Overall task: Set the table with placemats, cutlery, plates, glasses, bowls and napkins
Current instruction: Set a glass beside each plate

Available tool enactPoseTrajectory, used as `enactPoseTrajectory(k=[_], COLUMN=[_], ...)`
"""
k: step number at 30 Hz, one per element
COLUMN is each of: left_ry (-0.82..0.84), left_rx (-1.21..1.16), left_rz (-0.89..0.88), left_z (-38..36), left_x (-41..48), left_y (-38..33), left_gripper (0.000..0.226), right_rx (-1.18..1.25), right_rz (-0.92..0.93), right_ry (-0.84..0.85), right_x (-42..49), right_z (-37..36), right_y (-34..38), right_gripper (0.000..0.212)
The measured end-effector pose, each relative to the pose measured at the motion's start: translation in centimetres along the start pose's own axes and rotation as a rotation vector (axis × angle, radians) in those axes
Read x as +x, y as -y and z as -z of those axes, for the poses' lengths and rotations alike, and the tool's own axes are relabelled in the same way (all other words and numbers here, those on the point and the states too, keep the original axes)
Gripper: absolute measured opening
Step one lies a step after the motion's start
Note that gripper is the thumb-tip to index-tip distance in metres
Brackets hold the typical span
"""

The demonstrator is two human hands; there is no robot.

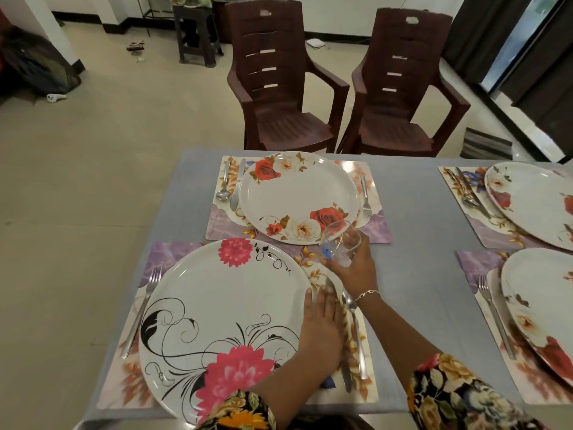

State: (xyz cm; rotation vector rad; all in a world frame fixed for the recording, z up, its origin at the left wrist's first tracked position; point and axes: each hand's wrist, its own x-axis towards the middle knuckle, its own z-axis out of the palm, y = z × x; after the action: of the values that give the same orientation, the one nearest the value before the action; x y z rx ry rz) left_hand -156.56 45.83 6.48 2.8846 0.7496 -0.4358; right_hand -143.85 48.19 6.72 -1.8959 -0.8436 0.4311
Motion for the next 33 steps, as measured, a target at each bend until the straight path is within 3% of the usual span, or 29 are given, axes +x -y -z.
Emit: enactPoseTrajectory(k=[12,17,19,27,33], left_ry=[-0.043,-0.185,-0.262,-0.553,-0.546], left_rx=[-0.034,-0.072,-0.126,-0.321,-0.382], left_rz=[-0.081,-0.086,-0.131,-0.205,-0.356], left_z=[-0.8,-2.0,-1.7,-0.2,0.2], left_x=[-0.3,-0.2,-0.4,0.1,2.7], left_y=[0.8,2.8,3.3,1.4,-5.3], left_gripper=[0.085,0.076,0.057,0.038,0.033], right_rx=[-0.045,0.001,-0.032,-0.311,-0.429], right_rz=[0.013,-0.023,-0.033,0.053,0.04], right_ry=[0.029,0.059,0.043,-0.106,-0.223], right_x=[-0.8,-1.4,-1.7,-5.9,-9.8], right_z=[-1.0,-0.2,0.4,5.6,12.6], right_y=[0.1,-0.3,-0.5,-2.3,-6.2], right_gripper=[0.081,0.092,0.087,0.059,0.048])
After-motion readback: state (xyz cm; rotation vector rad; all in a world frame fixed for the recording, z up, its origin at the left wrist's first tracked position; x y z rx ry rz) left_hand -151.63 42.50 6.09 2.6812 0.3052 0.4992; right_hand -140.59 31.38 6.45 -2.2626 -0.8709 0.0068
